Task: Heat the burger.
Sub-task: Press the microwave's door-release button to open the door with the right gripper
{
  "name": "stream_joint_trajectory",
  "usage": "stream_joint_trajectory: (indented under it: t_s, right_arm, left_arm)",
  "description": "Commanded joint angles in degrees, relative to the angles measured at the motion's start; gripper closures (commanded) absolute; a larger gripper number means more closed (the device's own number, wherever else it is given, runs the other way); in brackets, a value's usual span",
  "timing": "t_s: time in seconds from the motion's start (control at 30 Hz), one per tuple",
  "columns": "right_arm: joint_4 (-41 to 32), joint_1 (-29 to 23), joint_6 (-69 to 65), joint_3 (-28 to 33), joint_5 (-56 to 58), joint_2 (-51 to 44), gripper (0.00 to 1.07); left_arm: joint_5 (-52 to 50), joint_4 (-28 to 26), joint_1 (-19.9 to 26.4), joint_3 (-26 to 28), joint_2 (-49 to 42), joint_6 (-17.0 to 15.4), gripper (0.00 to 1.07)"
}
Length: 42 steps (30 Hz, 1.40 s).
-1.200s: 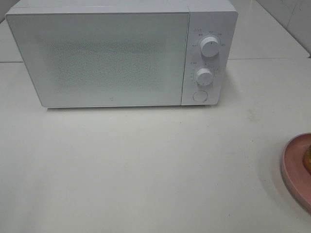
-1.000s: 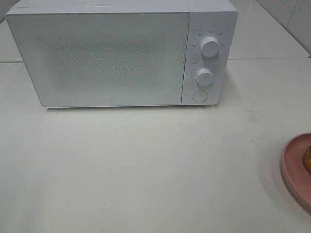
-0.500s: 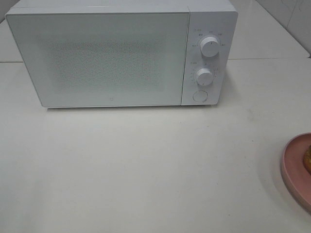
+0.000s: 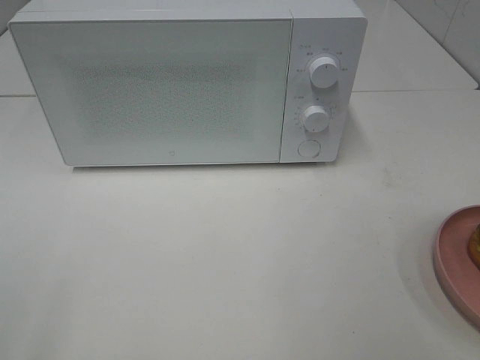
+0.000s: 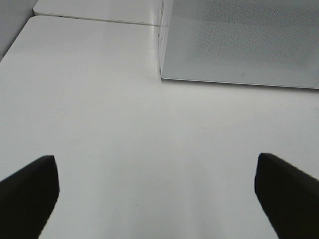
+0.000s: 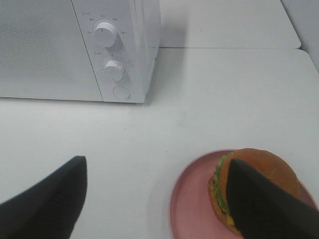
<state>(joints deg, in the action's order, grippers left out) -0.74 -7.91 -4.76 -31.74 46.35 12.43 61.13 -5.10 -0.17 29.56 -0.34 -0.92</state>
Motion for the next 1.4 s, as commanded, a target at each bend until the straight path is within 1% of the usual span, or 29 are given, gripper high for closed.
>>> stream_joint_trajectory:
  t_s: [0.03,0.07,0.13,0.3,0.33,0.43,0.5,0.53,0.6,0.83,0.87,0.9,0.93,1.0,1.03,1.1,1.13,1.2,1.23,1.27,1.3,1.37,1.4]
  right_arm:
    - [0.0,0.2,0.1,-0.3,-3.6,3.3,0.32]
    - [0.0,0.2,0.1,-0.3,-3.6,3.3,0.32]
    - [0.0,0.2,0.1,-0.3,-6.5,7.0,0.32]
    - [0.0,0.2,0.1,-0.3,-9.1,10.5,0.32]
    - [0.0,0.2,0.1,-0.3,-10.6,12.6,0.32]
    - [0.0,0.2,0.1,-0.3,-11.5,13.6,0.32]
    - [0.0,0.2,0.1,-0.3,-14.9,17.6,0.32]
    - [0.0,0.2,0.1,-0.3,-14.9,17.6,0.32]
    - [0.0,0.2,0.2,-0.3,-17.3,21.1,0.32]
    - [0.0,0.2,0.1,-0.2,-24.6,27.2,0.32]
    - [0.0,0.2,0.1,0.5,-28.0,28.8,0.32]
    - [0.0,0.2,0.1,0.5,-28.0,28.8,0.32]
    - [0.0,0.2,0.1,1.7,-32.3,30.2,0.32]
    - [0.0,0.2,0.1,2.6,-34.0,30.8,0.32]
    - [0.0,0.2,0.1,4.1,-38.2,31.9,0.32]
    - [0.0,0.2,0.1,4.9,-39.9,32.5,0.32]
    - [0.1,0.2,0.1,6.6,-44.3,33.3,0.32]
    - [0.3,0.2,0.1,7.3,-46.4,33.9,0.32]
    - [0.7,0.2,0.1,8.8,-50.8,35.0,0.32]
    - [0.7,0.2,0.1,8.8,-50.8,35.0,0.32]
    - [0.7,0.2,0.1,10.2,-55.1,36.5,0.32]
    - [0.7,0.2,0.1,10.7,-56.8,37.1,0.32]
    - [0.5,0.2,0.1,11.5,-60.6,38.8,0.32]
  left_arm:
    - [0.1,-0.6,0.1,0.0,-1.0,-0.1,0.07]
    - [0.1,-0.6,0.1,0.0,-1.0,-0.1,0.07]
    - [0.1,-0.6,0.1,0.0,-1.0,-0.1,0.07]
    - [0.1,-0.6,0.1,0.0,-1.0,-0.1,0.07]
    - [0.1,-0.6,0.1,0.0,-1.0,-0.1,0.07]
    - [0.1,-0.6,0.1,0.0,-1.0,-0.1,0.07]
    - [0.1,-0.6,0.1,0.0,-1.0,-0.1,0.07]
    - [0.1,-0.6,0.1,0.0,-1.0,-0.1,0.07]
    - [0.1,-0.6,0.1,0.0,-1.0,-0.1,0.07]
    - [0.1,-0.6,0.1,0.0,-1.0,-0.1,0.07]
    - [0.1,-0.6,0.1,0.0,-1.0,-0.1,0.07]
    - [0.1,-0.6,0.1,0.0,-1.0,-0.1,0.07]
    - [0.1,-0.6,0.1,0.0,-1.0,-0.1,0.07]
    - [0.1,-0.6,0.1,0.0,-1.0,-0.1,0.07]
    - [0.1,-0.6,0.1,0.0,-1.0,-0.1,0.07]
    - [0.1,-0.6,0.1,0.0,-1.0,-0.1,0.07]
    - [0.1,-0.6,0.1,0.0,-1.0,-0.1,0.07]
    - [0.1,-0.6,0.1,0.0,-1.0,-0.1,0.07]
    - [0.1,-0.6,0.1,0.0,-1.0,-0.1,0.07]
    - [0.1,-0.6,0.1,0.0,-1.0,-0.1,0.07]
    - [0.1,-0.6,0.1,0.0,-1.0,-0.1,0.07]
    - [0.1,-0.6,0.1,0.0,-1.0,-0.1,0.07]
    - [0.1,-0.6,0.1,0.0,-1.0,-0.1,0.07]
